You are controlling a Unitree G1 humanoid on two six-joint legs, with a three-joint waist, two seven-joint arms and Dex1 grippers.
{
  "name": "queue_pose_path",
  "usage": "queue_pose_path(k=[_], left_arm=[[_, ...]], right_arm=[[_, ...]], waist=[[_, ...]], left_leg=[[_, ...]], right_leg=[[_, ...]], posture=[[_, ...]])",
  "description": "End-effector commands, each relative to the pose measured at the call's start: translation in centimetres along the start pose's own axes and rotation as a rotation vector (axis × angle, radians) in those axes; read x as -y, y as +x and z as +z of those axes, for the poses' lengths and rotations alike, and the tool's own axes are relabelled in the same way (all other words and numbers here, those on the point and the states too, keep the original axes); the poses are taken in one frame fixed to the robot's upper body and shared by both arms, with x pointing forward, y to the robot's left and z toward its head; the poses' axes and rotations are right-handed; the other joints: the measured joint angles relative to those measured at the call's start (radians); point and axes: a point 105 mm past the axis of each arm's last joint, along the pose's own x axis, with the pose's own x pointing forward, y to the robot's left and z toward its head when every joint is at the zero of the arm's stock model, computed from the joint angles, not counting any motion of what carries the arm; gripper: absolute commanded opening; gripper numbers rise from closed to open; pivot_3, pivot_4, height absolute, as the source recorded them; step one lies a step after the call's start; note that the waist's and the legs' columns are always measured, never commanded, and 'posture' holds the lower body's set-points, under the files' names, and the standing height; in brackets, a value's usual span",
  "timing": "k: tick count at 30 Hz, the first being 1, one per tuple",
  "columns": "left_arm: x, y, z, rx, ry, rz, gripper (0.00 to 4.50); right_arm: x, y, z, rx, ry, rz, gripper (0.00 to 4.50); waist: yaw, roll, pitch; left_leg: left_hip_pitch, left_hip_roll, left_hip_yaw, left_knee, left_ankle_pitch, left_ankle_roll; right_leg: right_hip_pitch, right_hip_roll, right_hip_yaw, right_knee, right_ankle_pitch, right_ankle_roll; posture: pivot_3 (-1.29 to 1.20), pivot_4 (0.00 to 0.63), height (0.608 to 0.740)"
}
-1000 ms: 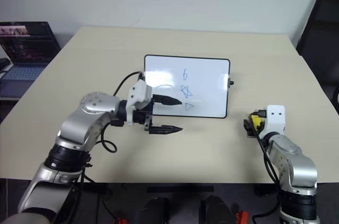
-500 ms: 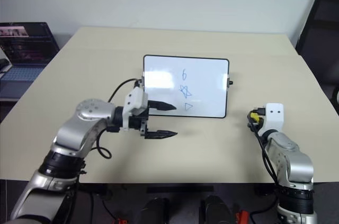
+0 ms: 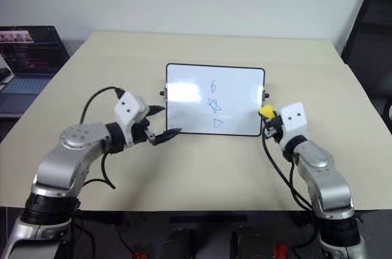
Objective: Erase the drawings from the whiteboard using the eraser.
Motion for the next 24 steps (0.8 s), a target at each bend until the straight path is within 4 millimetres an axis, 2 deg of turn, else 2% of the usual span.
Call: queue_pose_path(k=[1, 7, 11, 17, 24], left_arm=[[-1.0, -0.3, 1.5, 0.032, 0.039, 0.059, 4.5], [-1.4, 0.5, 2.3, 0.038, 0.045, 0.073, 4.5], [-1.4, 0.9, 2.6, 0.033, 0.054, 0.068, 4.5], [-0.8, 1.1, 3.3, 0.042, 0.055, 0.049, 4.5], [-0.8, 0.8, 3.1, 0.033, 0.06, 0.042, 4.5]], right_arm=[[-1.9, 2.1, 3.7, 0.113, -0.11, 0.125, 0.97], [-4.5, 7.6, 6.6, 0.135, -0.249, 0.255, 0.97], [-5.8, 9.8, 7.3, 0.126, -0.371, 0.307, 0.97], [-5.5, 12.4, 6.9, 0.076, -0.434, 0.291, 0.97], [-5.1, 13.0, 4.8, -0.003, -0.472, 0.318, 0.97]], waist=[[-0.003, 0.0, 0.0], [-0.004, 0.0, 0.0], [-0.002, 0.0, 0.0], [0.001, 0.0, 0.0], [0.001, 0.0, 0.0]], left_leg=[[0.0, 0.0, 0.0, 0.0, 0.0, 0.0], [0.0, 0.0, 0.0, 0.0, 0.0, 0.0], [0.0, -0.001, 0.0, 0.0, 0.0, 0.0], [-0.001, -0.001, -0.001, 0.0, 0.0, 0.0], [-0.001, -0.001, -0.001, 0.0, 0.0, 0.0]], right_leg=[[0.0, 0.0, 0.0, 0.0, 0.0, 0.0], [0.0, 0.0, -0.001, 0.0, 0.001, -0.003], [0.0, -0.001, -0.002, 0.0, 0.003, -0.005], [-0.001, -0.001, -0.002, 0.0, 0.003, -0.005], [-0.001, -0.002, -0.002, 0.001, 0.003, -0.005]], posture=[[0.0, 0.15, 0.74], [0.0, 0.15, 0.74], [0.0, 0.15, 0.74], [0.0, 0.15, 0.74], [0.0, 0.15, 0.74]])
